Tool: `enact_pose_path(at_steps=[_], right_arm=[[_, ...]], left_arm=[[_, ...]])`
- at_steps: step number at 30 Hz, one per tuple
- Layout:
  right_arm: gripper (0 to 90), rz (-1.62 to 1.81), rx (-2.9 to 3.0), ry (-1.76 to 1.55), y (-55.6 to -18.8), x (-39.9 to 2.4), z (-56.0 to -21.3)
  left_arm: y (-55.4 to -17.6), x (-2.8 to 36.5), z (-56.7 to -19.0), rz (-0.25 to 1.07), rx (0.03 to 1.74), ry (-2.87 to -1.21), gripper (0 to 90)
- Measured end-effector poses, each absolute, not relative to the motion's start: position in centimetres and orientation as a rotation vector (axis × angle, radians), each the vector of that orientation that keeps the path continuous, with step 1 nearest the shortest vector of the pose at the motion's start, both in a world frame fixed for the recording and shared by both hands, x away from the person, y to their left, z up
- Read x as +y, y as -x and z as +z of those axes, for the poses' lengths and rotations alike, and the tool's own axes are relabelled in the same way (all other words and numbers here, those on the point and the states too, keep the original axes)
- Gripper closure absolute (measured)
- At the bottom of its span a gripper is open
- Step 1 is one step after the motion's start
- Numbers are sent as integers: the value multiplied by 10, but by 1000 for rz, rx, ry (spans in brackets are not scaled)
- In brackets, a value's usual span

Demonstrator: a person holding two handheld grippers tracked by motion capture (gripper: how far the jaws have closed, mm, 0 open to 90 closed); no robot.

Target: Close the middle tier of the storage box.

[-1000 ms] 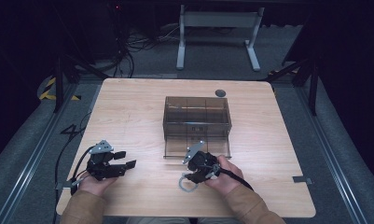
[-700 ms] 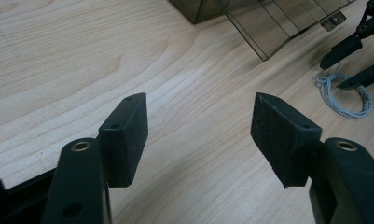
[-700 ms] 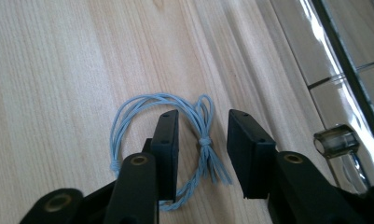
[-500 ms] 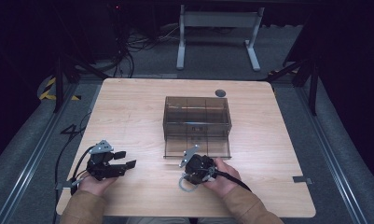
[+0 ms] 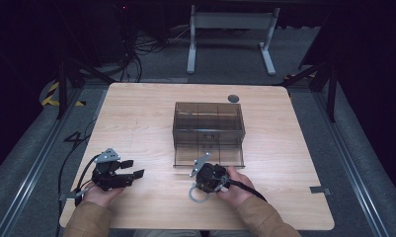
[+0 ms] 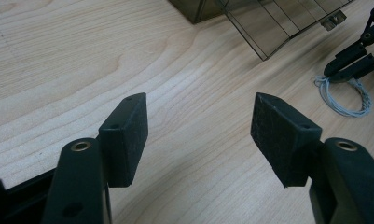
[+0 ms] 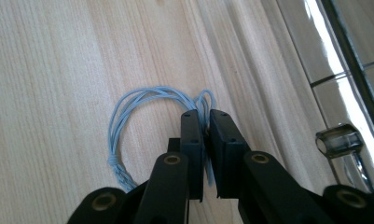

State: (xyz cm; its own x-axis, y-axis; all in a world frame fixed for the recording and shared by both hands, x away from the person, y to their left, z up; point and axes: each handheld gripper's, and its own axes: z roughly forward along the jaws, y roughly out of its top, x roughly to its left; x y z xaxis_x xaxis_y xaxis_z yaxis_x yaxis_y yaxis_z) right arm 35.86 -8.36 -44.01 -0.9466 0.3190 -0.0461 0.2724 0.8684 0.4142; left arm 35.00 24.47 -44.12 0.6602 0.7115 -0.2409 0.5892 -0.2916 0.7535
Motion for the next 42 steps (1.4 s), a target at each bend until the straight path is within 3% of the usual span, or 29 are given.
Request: enact_pose_path(at_steps=[11,42], right_arm=[[861,603,2924,-417,-355,-79,-438],[861,747,2829,-400,-348,-94,-380]], left_arm=[[-350,245,-441,175,1012,-1991,375],[-345,250,-443,183,1034,-1993,375]])
